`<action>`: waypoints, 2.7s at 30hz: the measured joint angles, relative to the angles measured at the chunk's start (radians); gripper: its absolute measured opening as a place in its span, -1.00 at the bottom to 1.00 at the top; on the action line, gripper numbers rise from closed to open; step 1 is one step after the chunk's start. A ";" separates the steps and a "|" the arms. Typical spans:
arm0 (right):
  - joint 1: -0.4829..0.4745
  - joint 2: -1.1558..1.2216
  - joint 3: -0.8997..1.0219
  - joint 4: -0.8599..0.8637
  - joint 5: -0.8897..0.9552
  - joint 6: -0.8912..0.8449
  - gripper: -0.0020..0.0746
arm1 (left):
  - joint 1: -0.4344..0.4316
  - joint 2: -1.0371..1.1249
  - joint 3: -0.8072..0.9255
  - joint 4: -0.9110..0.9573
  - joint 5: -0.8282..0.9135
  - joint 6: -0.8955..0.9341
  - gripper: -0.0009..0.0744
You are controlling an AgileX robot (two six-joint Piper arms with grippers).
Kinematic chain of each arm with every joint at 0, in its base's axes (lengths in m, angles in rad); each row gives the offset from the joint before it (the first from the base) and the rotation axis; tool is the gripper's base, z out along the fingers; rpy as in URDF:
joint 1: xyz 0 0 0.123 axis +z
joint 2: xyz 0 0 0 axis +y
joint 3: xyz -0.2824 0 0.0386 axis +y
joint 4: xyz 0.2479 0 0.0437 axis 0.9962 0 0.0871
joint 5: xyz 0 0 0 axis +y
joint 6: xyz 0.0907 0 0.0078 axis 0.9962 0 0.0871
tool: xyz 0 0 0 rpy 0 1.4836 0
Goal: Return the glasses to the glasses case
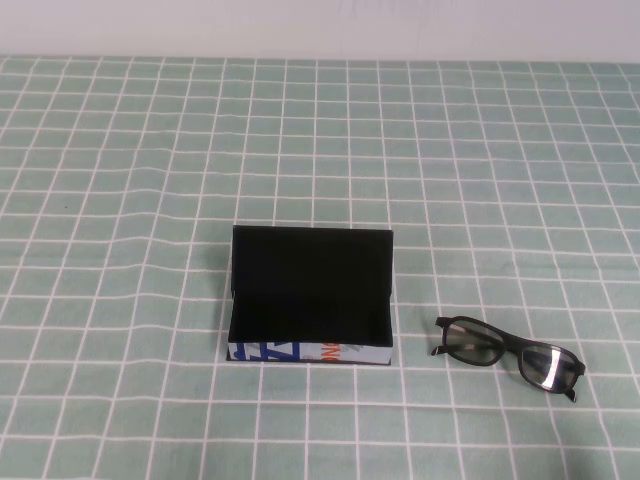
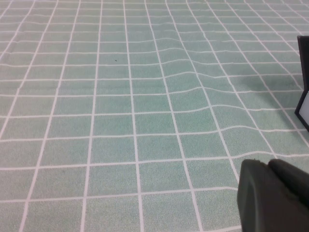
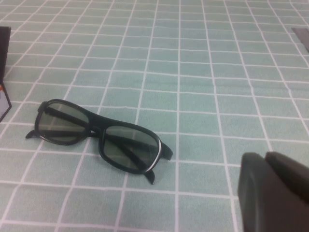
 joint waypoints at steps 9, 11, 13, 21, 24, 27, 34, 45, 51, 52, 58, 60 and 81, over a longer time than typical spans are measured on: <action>0.000 0.000 0.000 0.004 0.000 0.000 -0.98 | 0.000 0.000 0.000 0.000 0.000 0.000 -0.99; 0.000 0.000 0.000 0.004 0.000 0.000 -0.98 | 0.000 0.000 0.000 0.000 0.000 0.000 -0.99; 0.000 0.000 0.000 0.004 0.000 0.000 -0.98 | 0.000 0.000 0.000 0.000 0.000 0.000 -0.99; 0.000 0.000 0.000 0.004 0.000 0.000 -0.98 | 0.000 0.000 0.000 0.000 0.000 0.000 -0.99; 0.000 0.000 0.000 0.004 0.000 0.000 -0.98 | 0.000 0.000 0.000 0.000 0.000 0.000 -0.99; 0.000 0.000 0.000 0.004 0.000 0.000 -0.98 | 0.000 0.000 0.000 0.000 0.000 0.000 -0.99; 0.000 0.000 0.000 0.010 0.000 0.000 -0.98 | 0.000 0.000 0.000 0.000 0.000 0.000 -0.99; 0.000 0.000 0.000 0.012 -0.040 0.000 -0.98 | 0.000 0.000 0.000 0.000 0.000 0.000 -0.99; 0.000 0.000 0.000 0.012 -0.232 0.000 -0.98 | 0.000 0.000 0.000 0.000 0.000 0.000 -0.99; 0.000 0.000 0.000 0.015 -0.259 0.000 -0.98 | 0.000 0.000 0.000 0.000 0.000 0.000 -0.99; 0.000 0.000 0.000 0.015 -0.342 0.000 -0.98 | 0.000 0.000 0.000 0.000 0.000 0.000 -0.99; 0.000 0.000 0.000 0.016 -0.379 0.000 -0.98 | 0.000 0.000 0.000 0.000 0.000 0.000 -0.99; 0.000 0.006 -0.458 0.048 -0.877 0.059 -0.98 | 0.000 0.000 0.000 0.000 0.000 0.000 -0.99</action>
